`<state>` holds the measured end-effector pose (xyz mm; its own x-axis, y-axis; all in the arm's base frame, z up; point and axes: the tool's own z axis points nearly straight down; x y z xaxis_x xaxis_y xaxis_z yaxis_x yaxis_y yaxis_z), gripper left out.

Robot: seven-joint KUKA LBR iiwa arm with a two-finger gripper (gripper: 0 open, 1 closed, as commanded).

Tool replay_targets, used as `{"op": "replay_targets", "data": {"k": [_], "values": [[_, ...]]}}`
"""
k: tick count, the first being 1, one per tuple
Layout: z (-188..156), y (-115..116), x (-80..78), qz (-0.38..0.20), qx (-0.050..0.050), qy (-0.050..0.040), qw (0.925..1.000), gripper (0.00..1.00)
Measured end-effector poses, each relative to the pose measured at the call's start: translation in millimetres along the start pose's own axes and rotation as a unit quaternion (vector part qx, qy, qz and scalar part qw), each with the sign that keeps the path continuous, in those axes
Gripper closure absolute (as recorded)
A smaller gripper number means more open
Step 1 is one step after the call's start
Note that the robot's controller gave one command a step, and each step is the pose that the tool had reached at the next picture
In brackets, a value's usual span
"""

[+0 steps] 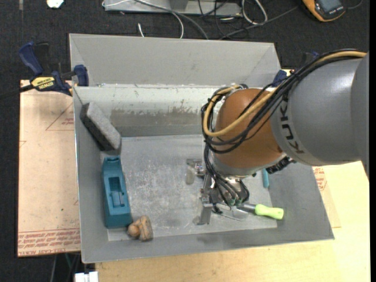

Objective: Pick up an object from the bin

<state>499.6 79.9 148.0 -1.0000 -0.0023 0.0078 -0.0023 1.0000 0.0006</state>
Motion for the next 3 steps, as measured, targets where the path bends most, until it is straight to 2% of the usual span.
{"op": "replay_targets", "data": {"k": [1, 2, 3], "values": [[-4, 0, -1.9, 0.001, 0.000, -0.0037, 1.0000, 0.00], [22, -48, -40.0, -0.046, -0.001, -0.0053, 0.9989, 0.00], [68, -101, -34.5, -0.116, -0.001, -0.0059, 0.9932, 0.00]]}}
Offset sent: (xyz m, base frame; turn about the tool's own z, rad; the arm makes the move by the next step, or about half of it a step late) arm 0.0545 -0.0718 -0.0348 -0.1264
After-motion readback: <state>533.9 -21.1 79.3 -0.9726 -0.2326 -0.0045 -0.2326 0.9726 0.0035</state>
